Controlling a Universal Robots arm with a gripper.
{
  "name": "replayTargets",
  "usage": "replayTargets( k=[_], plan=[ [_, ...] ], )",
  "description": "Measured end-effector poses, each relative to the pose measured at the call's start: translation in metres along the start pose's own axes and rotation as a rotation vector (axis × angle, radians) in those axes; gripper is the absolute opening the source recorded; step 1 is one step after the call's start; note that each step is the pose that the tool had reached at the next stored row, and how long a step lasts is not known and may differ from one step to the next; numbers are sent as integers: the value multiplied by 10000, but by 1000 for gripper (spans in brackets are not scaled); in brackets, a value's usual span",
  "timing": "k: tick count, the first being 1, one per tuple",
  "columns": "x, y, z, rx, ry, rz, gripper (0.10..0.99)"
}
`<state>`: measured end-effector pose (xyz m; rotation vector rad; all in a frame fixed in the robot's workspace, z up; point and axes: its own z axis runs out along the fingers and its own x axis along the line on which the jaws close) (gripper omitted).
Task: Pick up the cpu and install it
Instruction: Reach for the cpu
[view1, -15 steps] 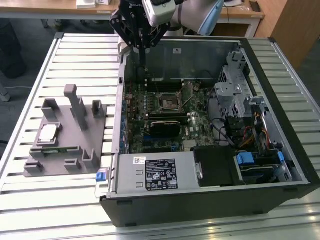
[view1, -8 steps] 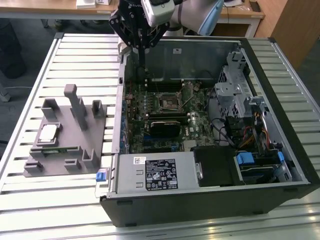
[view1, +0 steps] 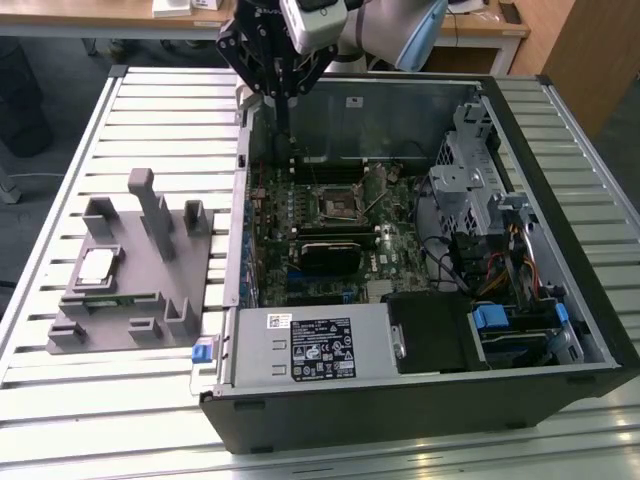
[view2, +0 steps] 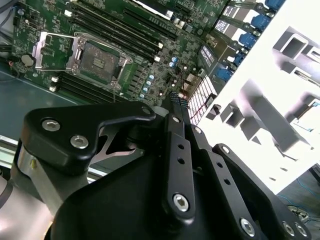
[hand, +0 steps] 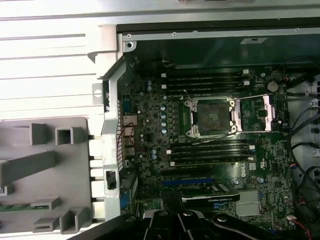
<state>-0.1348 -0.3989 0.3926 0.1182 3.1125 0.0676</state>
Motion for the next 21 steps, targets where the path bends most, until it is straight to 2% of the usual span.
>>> replayTargets(
  k=[9,21],
  plan=[
    [60,-5,1,0,0,-1,106],
    [254,-20,7,-1,0,-2,106]
  ],
)
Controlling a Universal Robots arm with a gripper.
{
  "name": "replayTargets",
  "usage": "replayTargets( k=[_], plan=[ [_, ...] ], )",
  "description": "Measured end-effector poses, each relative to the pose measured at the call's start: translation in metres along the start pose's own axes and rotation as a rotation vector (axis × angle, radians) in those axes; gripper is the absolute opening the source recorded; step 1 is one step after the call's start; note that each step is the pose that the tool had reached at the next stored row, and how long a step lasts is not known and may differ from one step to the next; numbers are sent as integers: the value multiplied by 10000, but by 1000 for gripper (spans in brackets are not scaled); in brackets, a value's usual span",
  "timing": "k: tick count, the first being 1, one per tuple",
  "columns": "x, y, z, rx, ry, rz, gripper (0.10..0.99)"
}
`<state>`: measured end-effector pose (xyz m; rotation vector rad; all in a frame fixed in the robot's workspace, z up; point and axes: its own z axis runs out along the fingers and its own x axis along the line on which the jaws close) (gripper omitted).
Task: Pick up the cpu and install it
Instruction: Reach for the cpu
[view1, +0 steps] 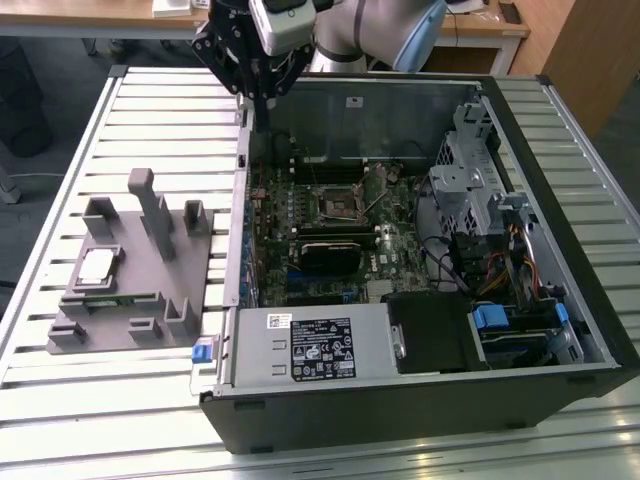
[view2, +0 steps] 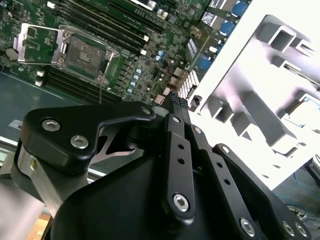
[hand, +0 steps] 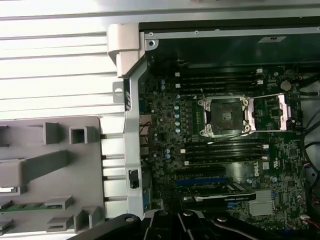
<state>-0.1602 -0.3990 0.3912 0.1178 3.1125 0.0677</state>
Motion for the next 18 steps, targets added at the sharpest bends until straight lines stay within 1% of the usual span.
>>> replayTargets(
  k=[5,18],
  plan=[
    [104,-8,6,0,1,2,106],
    [417,-32,39,2,12,1,106]
  ],
)
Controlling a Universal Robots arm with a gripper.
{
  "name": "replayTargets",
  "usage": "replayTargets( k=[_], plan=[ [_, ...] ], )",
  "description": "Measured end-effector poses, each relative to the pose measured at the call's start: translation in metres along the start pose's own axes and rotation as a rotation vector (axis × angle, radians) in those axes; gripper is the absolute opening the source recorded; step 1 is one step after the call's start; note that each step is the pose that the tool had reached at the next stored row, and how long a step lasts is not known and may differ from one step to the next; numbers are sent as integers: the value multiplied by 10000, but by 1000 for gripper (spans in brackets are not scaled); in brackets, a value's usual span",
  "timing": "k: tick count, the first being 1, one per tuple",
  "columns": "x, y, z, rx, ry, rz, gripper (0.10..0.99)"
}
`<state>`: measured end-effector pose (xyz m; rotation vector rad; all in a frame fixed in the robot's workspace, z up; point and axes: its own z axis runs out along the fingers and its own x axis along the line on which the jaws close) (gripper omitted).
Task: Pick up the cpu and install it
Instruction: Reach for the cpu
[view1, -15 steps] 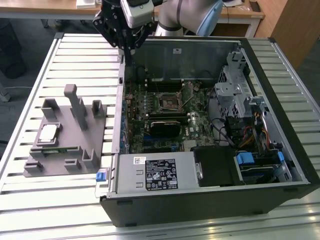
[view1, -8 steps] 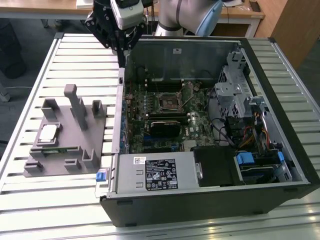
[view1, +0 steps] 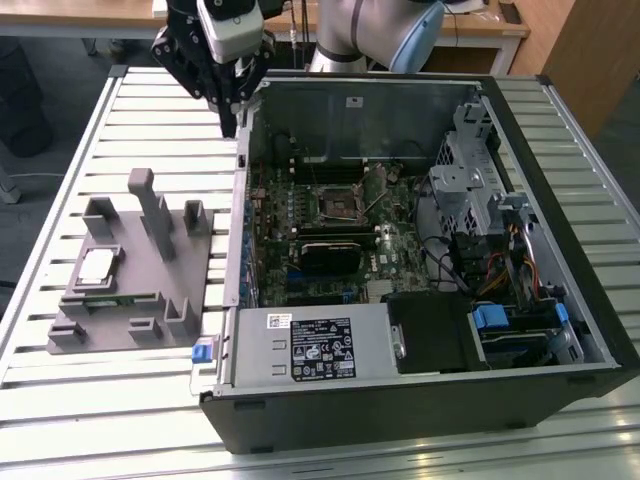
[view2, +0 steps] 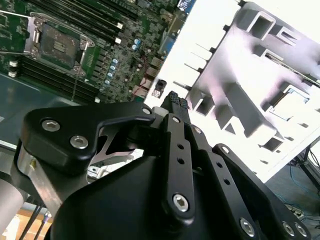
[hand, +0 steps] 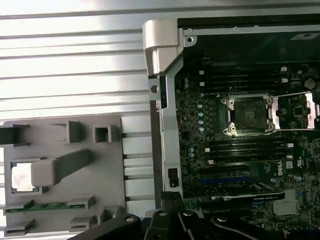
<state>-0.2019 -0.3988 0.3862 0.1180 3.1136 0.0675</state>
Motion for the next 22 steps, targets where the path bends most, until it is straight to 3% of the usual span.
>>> replayTargets(
  k=[14,22],
  plan=[
    [336,-27,39,1,13,0,106],
    [587,-48,60,2,26,0,106]
  ],
)
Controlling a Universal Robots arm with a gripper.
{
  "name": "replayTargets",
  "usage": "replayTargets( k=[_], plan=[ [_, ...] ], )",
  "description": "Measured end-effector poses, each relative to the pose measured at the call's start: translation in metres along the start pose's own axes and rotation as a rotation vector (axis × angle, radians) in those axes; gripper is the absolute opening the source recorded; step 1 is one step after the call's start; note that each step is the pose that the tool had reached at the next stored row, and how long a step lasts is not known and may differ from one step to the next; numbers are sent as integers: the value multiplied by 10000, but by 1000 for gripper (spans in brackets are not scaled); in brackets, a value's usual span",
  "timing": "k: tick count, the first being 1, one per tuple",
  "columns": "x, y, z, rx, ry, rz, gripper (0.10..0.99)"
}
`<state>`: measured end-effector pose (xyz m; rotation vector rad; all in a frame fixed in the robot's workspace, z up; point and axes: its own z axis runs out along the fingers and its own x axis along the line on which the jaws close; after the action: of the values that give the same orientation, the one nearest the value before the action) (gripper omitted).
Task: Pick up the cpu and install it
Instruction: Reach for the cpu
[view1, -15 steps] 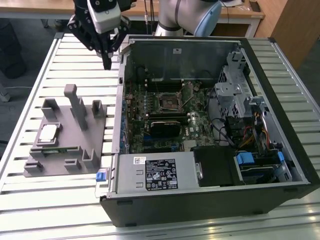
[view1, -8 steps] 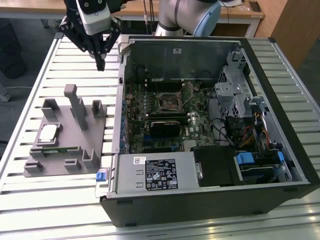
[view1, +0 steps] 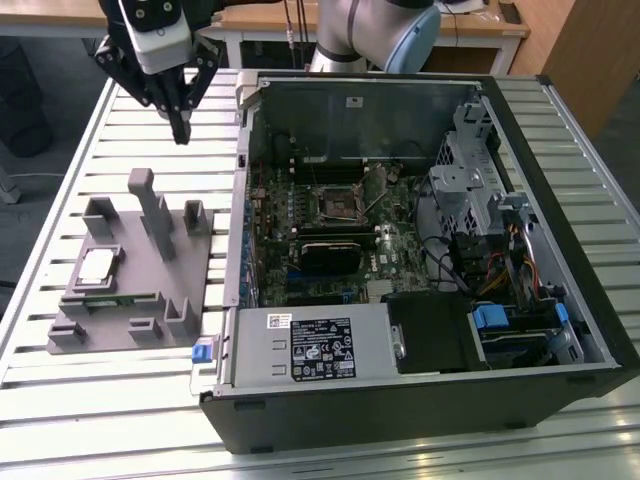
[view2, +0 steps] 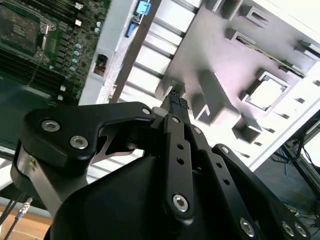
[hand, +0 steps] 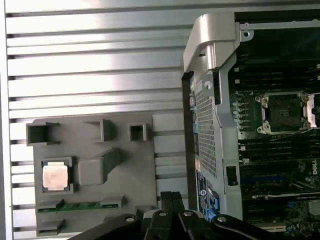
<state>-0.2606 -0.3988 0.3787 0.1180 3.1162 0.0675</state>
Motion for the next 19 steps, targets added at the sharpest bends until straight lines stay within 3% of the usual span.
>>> replayTargets(
  k=[19],
  plan=[
    [583,-46,48,7,82,6,106]
  ],
)
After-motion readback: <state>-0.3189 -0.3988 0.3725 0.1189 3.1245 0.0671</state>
